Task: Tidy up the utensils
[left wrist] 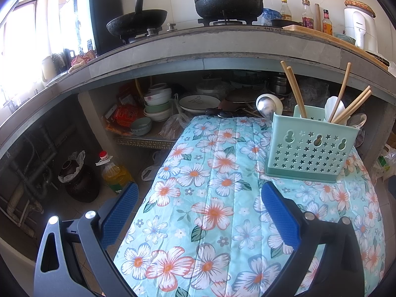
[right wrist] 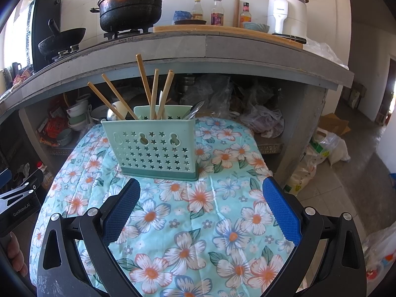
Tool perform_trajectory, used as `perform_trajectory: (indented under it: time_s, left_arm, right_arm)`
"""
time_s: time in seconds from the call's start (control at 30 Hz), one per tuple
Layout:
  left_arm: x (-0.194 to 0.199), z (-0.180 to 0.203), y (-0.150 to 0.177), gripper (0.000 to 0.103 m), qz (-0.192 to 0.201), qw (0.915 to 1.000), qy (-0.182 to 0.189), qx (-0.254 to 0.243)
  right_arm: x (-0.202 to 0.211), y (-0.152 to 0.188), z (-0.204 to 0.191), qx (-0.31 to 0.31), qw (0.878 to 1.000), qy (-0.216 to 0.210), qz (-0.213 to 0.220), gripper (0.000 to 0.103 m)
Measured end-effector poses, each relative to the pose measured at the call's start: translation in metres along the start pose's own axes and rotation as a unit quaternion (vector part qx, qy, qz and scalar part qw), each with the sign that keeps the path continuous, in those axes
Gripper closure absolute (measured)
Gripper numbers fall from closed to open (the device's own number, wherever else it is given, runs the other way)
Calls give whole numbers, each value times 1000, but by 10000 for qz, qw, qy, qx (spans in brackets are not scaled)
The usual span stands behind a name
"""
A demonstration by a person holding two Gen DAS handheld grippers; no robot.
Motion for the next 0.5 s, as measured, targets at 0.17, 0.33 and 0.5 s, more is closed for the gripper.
perform_trajectory:
  time_s: [0.17,0.33,0.5]
  left_arm:
    - [0,0,0,6,-2,10000,2,3]
    - [0,0,0,6,3,10000,3,-1]
    - [-1,-1,0,6,-3,10000,6,-4]
  right_arm:
    - [0,0,0,-7,10000,2,4,8]
    - [0,0,0,-9,10000,-3,4,8]
    - [0,0,0,-11,10000,-1,0,8]
Point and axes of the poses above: each gripper's, at about its wrist camera, not at the fingertips, and x roughly against the way its jaws point, z to its right, y to its underside, the point moved 9 cm from there along -x, roughly the way its jaws point, and after that the axes turned 5 degrees about z, right-handed, at the moved point
